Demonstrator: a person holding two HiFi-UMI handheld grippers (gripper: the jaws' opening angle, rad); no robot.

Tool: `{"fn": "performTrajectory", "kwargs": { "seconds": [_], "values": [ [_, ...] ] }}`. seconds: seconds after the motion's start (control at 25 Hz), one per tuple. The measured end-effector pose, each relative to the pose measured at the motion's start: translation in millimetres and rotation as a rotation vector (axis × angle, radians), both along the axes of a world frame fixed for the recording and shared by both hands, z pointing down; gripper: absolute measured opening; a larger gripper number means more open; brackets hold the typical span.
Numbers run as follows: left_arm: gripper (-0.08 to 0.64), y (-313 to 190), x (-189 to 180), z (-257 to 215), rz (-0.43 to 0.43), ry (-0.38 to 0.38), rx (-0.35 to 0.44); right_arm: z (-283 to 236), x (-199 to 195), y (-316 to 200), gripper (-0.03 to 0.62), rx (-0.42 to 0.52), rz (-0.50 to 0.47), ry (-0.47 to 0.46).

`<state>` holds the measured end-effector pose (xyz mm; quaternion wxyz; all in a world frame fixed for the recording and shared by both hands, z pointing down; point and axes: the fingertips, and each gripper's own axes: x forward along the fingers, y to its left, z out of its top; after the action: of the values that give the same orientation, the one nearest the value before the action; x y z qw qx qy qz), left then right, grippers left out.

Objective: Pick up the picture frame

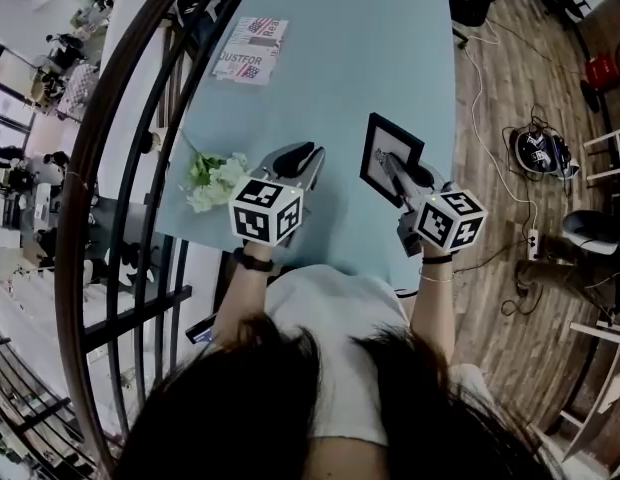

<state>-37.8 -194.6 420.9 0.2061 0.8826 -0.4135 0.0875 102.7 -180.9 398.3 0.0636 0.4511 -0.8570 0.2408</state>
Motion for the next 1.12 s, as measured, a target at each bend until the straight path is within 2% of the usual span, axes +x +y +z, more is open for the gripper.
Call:
{"fn": "performTrajectory", "kwargs": {
  "seconds": [0.2, 0.48, 0.76, 1.12],
  "values": [
    [0.127, -4, -1, -18, 0.003, -0.058, 0.112, -11, 12, -2, 0.014, 0.087, 0.062, 0.118],
    [0.092, -6, -7, -38, -0.026, -0.065, 0.218, -21, 22, -5, 0.014, 0.178, 0.12, 0.255],
    [0.058, -8, -18, -50, -0.074, -0.099, 0.292, -34, 22, -5, 0.014, 0.266, 0.149, 0.303],
    [0.058, -6, -25, -42, -0.11, -0.124, 0.315, -32, 17, -4, 0.014, 0.289, 0.154, 0.291]
  ]
}}
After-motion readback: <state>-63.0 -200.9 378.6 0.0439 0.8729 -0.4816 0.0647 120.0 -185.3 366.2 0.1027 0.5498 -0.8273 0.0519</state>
